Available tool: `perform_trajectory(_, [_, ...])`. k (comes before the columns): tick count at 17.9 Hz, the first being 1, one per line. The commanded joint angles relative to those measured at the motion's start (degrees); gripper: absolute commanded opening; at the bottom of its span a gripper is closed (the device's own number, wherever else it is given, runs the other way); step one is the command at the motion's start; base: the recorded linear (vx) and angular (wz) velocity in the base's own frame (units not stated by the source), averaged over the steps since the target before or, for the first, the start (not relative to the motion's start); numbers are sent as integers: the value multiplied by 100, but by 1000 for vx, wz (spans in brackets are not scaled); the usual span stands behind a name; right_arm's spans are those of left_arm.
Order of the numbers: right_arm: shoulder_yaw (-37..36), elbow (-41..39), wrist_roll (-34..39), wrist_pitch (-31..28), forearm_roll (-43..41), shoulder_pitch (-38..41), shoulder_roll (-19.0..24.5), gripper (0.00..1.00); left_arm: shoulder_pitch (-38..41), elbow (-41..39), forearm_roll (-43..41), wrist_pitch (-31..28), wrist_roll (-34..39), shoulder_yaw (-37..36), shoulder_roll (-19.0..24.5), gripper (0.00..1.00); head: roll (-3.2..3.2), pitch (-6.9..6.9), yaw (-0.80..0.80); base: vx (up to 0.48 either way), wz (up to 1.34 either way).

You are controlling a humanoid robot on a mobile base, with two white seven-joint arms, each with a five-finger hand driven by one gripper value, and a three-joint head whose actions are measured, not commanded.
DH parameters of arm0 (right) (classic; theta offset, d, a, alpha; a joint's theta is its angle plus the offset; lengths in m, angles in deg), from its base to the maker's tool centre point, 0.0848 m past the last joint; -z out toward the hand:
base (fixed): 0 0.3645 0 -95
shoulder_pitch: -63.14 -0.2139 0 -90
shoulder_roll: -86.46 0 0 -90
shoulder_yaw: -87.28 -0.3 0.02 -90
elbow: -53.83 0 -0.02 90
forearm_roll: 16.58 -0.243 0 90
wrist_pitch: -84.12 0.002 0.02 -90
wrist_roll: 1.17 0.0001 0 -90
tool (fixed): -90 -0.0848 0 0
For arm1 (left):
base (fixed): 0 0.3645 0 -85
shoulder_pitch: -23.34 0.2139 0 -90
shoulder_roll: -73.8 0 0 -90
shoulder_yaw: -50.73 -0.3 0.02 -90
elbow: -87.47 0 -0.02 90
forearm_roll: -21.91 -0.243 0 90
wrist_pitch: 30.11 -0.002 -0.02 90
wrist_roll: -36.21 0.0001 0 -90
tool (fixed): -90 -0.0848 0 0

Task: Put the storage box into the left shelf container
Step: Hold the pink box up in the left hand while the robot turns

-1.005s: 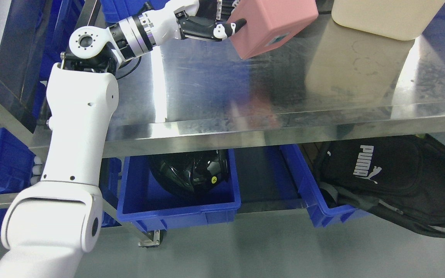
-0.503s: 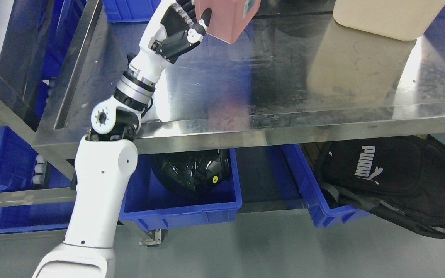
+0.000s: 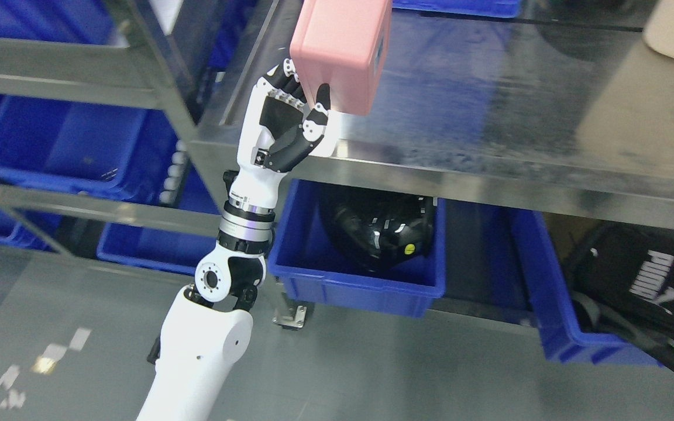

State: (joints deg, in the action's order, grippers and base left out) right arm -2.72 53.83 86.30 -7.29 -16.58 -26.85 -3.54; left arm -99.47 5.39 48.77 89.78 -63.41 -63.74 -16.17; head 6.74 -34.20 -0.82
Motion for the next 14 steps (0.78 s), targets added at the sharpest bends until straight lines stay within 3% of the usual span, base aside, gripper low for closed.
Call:
perform_trajectory(1, [-26,-100,7,18,9,51,-100,100,477,-941,-40,78,21,-664,97,1,0,0,0,-91,892])
perform_trajectory(8, [-26,-100,7,18,9,51,-100,100,960,-923,-40,78,21,-305,97,1,0,-5,0,-21,1443])
perform_trajectory(14, [-26,-100,7,18,9,51,-100,100,1391,-923,-40,192,13,365,97,2,0,-6,0,413,1639])
